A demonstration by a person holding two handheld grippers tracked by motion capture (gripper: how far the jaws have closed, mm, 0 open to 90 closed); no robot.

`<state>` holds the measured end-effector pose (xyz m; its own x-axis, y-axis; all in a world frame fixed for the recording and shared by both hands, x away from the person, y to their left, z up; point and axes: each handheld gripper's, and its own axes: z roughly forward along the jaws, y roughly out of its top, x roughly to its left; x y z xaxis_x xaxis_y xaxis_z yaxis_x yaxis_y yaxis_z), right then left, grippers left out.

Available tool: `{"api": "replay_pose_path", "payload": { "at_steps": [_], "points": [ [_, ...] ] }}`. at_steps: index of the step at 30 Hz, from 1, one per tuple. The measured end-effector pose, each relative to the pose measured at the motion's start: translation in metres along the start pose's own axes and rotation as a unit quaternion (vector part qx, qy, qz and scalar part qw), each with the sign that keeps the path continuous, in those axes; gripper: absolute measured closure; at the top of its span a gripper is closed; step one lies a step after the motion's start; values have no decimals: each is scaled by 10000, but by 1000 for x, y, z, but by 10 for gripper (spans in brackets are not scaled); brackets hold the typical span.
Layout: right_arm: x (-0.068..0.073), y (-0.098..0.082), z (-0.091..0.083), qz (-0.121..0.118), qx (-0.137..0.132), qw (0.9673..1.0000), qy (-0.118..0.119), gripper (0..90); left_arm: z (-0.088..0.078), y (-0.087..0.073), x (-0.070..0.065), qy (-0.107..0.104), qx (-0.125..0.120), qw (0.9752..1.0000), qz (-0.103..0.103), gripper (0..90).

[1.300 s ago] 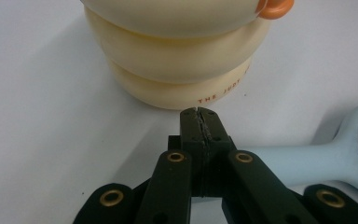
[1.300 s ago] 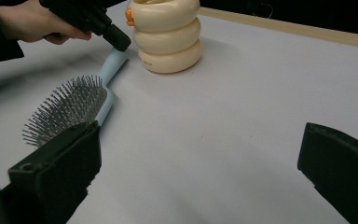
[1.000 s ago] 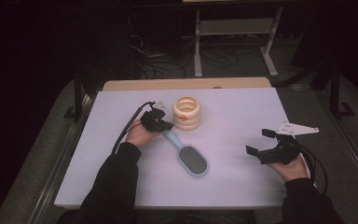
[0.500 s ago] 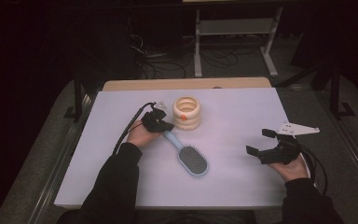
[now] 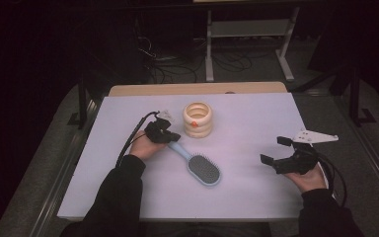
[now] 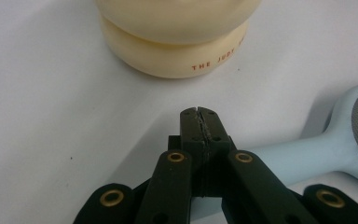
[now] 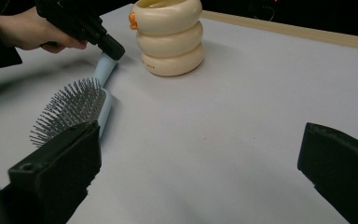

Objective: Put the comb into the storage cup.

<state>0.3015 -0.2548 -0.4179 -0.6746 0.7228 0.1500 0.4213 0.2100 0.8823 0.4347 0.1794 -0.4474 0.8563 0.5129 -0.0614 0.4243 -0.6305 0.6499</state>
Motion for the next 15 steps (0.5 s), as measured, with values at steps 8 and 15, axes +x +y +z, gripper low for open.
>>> {"api": "replay_pose_path", "payload": {
  "at_steps": [8,15],
  "points": [
    [0,0,-1,15,-27,10000,-14,0,3,-10,-10,4,230,9995,235,900],
    [0,0,-1,17,-20,10000,-22,0,-7,-18,-17,11,217,9991,356,900]
  ]
}}
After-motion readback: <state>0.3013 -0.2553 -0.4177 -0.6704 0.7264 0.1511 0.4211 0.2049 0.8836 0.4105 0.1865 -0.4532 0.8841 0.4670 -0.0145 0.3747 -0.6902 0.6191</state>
